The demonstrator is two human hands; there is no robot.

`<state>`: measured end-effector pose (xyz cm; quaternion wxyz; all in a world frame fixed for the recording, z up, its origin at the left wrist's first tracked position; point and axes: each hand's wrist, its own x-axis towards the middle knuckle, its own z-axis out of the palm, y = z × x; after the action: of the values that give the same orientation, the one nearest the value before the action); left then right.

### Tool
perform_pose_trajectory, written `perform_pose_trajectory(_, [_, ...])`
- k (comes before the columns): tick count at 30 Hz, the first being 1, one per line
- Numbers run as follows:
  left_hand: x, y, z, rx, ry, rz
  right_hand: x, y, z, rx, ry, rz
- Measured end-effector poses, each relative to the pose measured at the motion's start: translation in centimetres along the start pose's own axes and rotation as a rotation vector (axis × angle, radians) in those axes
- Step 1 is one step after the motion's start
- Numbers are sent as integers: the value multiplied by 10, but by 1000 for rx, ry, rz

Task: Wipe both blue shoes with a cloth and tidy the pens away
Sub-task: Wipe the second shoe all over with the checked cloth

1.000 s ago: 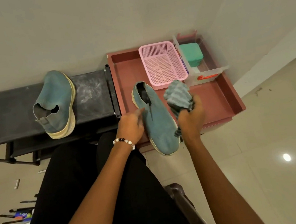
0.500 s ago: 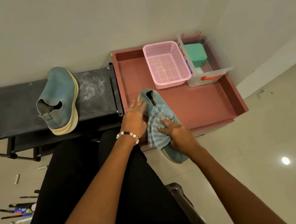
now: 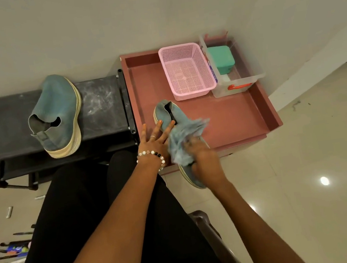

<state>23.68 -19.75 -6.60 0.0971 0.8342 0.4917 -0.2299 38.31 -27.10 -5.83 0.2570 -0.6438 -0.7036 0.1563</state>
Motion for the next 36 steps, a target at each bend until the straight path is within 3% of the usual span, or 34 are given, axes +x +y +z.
perform_pose_trajectory(1, [-1,0,0,21,-5,-3,-7,10,17,-160,-120,-90])
perform_pose_trajectory(3, [1,1,3,-2,-28,-5,-12,21,36,-309,-274,-83])
perform_pose_trajectory(11, [5,2,-1,124,-178,-30,20,16,50,-205,-286,-61])
perform_pose_trajectory(16, [5,3,7,-2,-19,-51,-42,30,12,-216,-303,-204])
perform_pose_trajectory(25, [8,7,1,30,-103,-77,34,21,44,-218,-398,-97])
perform_pose_trajectory(29, [8,10,7,85,-64,-94,4,21,30,-200,-370,-101])
perform_pose_trajectory(33, [9,7,9,-32,-9,-80,-35,12,7,-170,-402,-71])
perform_pose_trajectory(36, [9,9,11,-82,-1,-81,-17,17,14,-247,-448,-83])
